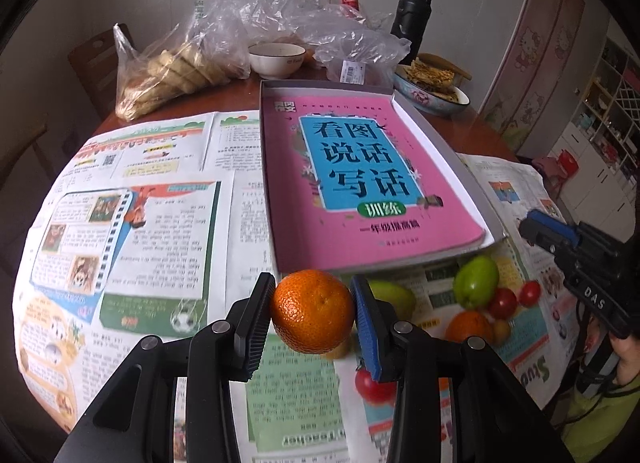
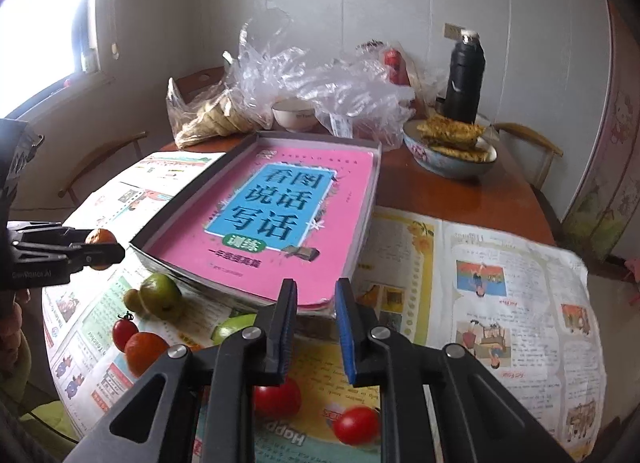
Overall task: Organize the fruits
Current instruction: 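Lift the orange into the pink book box with the left gripper while the right carries the tomato there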
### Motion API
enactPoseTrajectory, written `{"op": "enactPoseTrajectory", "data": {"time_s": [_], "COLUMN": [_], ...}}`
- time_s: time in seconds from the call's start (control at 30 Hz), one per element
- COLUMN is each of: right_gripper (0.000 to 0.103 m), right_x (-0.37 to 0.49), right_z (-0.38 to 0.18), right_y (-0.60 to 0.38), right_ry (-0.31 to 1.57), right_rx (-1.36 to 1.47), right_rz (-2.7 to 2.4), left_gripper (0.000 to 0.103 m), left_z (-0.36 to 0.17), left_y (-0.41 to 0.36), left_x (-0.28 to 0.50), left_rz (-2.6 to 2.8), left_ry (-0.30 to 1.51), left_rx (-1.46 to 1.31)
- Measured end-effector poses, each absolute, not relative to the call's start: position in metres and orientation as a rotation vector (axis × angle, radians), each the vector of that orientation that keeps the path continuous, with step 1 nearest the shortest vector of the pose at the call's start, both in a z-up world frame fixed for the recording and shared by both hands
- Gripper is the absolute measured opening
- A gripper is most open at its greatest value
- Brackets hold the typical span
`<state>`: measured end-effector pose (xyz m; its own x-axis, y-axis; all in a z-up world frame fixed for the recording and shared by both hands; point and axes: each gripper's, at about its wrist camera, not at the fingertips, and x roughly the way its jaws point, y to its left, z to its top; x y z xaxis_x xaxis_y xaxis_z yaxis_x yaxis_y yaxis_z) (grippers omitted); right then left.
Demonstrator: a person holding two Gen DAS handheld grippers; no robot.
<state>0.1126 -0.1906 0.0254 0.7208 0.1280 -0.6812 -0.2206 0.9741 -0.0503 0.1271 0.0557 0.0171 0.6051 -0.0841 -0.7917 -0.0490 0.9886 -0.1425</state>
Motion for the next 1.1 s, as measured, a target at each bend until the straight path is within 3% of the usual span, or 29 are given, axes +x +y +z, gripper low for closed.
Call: {"op": "enactPoseTrajectory", "data": {"time_s": [0.43, 0.6, 0.97, 1.03, 1.1], "right_gripper": [0.022, 0.050, 0.050, 0.045, 0.032], "right_x": [0.084, 0.076, 0.100, 0.101, 0.103], "right_z": [-0.006, -0.006, -0.025, -0.027, -0.027], "right_y": [-0.238, -0.218, -0.206, -0.203, -0.200], "right_ry": [0.829, 0.832, 0.958, 0.964, 0.971], "right_rx": [-0.015, -0.023, -0.020, -0.030, -0.027], "right_rz": [0.186, 0.301, 0.366, 0.379, 0.393], "left_gripper": [0.040, 0.040, 0.040, 0.040, 0.040], "left_z": [0.010, 0.008, 0.012, 0.012, 0.011], "left_y": [0.050, 0.049, 0.045, 0.045, 0.045], "left_x": [0.157, 0.168, 0.177, 0.177, 0.179], "left_rz": [-0.046, -0.043, -0.059, -0.059, -0.057], "left_ry": [0.941, 0.955, 0.955, 0.957, 0.961], "left_rx": [-0.156, -0.152, -0.143, -0.143, -0.145]}}
